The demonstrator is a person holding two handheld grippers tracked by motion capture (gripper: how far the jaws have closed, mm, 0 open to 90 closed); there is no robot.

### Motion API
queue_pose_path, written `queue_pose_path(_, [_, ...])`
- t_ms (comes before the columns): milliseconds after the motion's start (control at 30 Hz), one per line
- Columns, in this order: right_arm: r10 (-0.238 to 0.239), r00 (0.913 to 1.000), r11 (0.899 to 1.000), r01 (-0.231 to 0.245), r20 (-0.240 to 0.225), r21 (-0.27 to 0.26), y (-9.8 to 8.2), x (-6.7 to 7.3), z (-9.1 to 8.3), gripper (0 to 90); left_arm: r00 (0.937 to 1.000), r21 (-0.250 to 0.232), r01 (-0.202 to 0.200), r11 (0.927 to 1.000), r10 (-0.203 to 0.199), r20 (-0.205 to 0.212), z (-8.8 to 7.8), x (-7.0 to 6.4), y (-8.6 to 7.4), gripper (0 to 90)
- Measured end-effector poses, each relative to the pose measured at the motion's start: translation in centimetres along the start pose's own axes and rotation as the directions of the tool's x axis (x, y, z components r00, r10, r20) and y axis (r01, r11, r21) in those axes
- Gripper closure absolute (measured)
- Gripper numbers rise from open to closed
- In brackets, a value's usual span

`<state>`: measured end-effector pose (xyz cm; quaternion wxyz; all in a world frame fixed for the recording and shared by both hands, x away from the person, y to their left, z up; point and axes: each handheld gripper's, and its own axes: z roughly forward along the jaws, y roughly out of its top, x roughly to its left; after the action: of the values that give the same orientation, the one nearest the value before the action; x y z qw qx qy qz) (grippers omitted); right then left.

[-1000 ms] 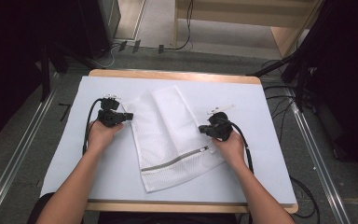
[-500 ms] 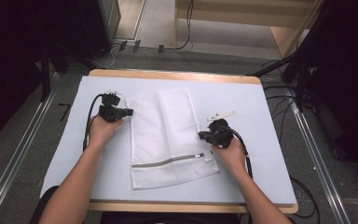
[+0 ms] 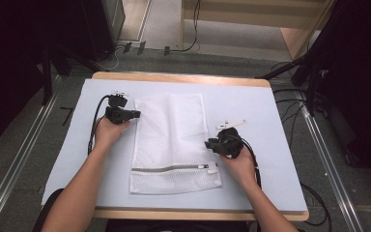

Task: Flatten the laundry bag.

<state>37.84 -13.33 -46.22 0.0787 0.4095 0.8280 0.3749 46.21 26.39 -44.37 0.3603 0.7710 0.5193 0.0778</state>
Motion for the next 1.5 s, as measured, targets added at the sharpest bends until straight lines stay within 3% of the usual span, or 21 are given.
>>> queue_pose_path(133, [0.02,0.9998,1.0,-0.02,0.0,-0.015,0.5,-0.7,0.4,65.4,0.9997,0.004,0.003,1.0,-0.003,0.023,-0.9,-0.2,-0.4,74.2])
queue_pose_path(267, [0.007,1.0,0.999,-0.007,0.004,-0.031,1.3,-0.9,1.0,61.4,0.9997,0.011,-0.012,0.9999,0.012,0.021,-2.0,-0.8,-1.1,67.6])
queue_pose_path(533, [-0.003,0.9998,0.999,0.003,0.019,-0.042,2.6,-1.1,1.8,56.6,0.9991,0.031,-0.039,0.9988,0.039,0.016,-3.4,-2.3,-3.0,62.9])
queue_pose_path(700, [0.005,0.9997,1.0,-0.005,0.026,-0.028,3.0,-1.7,2.7,56.8,0.9996,0.04,-0.025,0.9989,0.024,0.017,-3.2,-3.0,-4.3,60.7])
queue_pose_path(933, [0.024,0.9992,1.0,-0.023,0.034,-0.012,3.2,-2.2,3.3,60.7,0.9989,0.062,-0.045,0.9971,0.045,-0.01,-2.4,-3.6,-5.4,59.0])
queue_pose_path(1033, [0.025,0.9992,1.0,-0.025,0.03,-0.001,3.2,-2.1,3.6,65.8,0.9991,0.056,-0.042,0.9976,0.042,0.0,-2.2,-3.8,-5.4,65.0])
queue_pose_path(1100, [0.01,0.9991,1.0,-0.01,0.042,0.012,3.2,-2.0,3.7,68.9,0.998,0.049,-0.062,0.9968,0.063,-0.009,-2.0,-4.1,-5.6,67.9])
queue_pose_path(1300, [-0.003,0.9993,0.999,0.002,0.037,0.034,3.2,-1.8,3.7,87.1,0.9946,0.049,-0.101,0.9936,0.102,-0.016,-1.7,-4.2,-5.6,87.7])
queue_pose_path(1500, [0.015,0.9989,0.999,-0.017,0.045,0.039,3.3,-2.3,3.1,89.4,0.996,0.028,-0.082,0.9962,0.083,-0.032,-1.3,-3.8,-4.6,90.0])
